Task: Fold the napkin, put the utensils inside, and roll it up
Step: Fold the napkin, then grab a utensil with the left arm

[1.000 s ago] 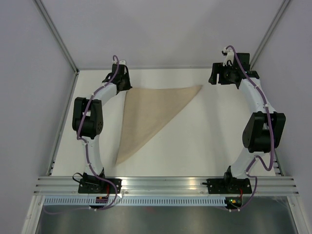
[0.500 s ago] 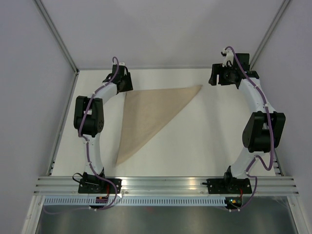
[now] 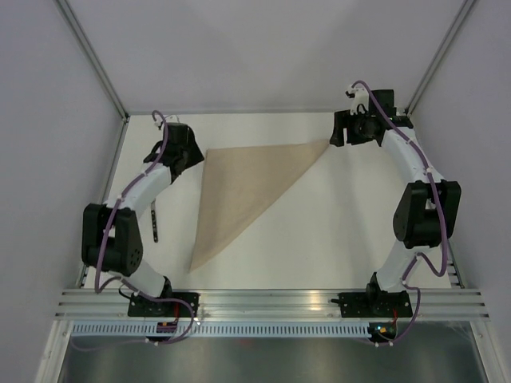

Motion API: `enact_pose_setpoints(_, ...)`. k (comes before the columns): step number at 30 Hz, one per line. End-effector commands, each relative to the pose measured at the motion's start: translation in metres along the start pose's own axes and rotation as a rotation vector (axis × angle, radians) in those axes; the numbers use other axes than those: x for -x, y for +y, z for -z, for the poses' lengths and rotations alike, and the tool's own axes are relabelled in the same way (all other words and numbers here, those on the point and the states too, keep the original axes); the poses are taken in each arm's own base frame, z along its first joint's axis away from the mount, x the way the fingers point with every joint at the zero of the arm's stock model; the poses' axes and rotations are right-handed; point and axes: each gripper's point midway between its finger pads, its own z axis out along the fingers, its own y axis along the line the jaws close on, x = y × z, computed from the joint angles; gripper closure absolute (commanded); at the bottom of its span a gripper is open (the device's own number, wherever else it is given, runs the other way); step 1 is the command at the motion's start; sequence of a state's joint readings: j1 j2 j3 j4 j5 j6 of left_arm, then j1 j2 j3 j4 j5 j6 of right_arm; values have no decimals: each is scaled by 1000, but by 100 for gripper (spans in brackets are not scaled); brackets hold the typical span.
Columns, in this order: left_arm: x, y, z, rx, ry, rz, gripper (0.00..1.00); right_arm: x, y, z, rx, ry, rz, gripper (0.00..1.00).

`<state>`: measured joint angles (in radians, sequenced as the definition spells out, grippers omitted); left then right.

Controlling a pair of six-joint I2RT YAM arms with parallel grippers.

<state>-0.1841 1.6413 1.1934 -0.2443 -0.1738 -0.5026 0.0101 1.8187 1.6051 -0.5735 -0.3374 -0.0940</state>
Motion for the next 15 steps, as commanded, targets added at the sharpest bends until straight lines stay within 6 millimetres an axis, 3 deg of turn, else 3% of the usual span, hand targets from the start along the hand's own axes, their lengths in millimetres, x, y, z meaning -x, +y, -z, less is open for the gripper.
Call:
enact_pose_setpoints(1, -12, 60, 43, 262, -85, 190, 44, -9, 22, -6, 60, 35, 48, 22)
enact_pose_setpoints(3, -23, 82, 57, 342, -86, 200, 40, -13, 27, -9, 83, 45, 52, 22)
enact_pose_setpoints(4, -39, 97, 63, 391, -49, 192, 37, -20, 30, -12, 95, 61, 55, 22)
enact_pose_setpoints(7, -56, 121, 77, 484, -21, 192, 34, -28, 40, -18, 134, 79, 71, 23)
enact_pose_setpoints(15, -77, 163, 76, 600, 61, 178, 39, -28, 54, -28, 213, 88, 77, 23)
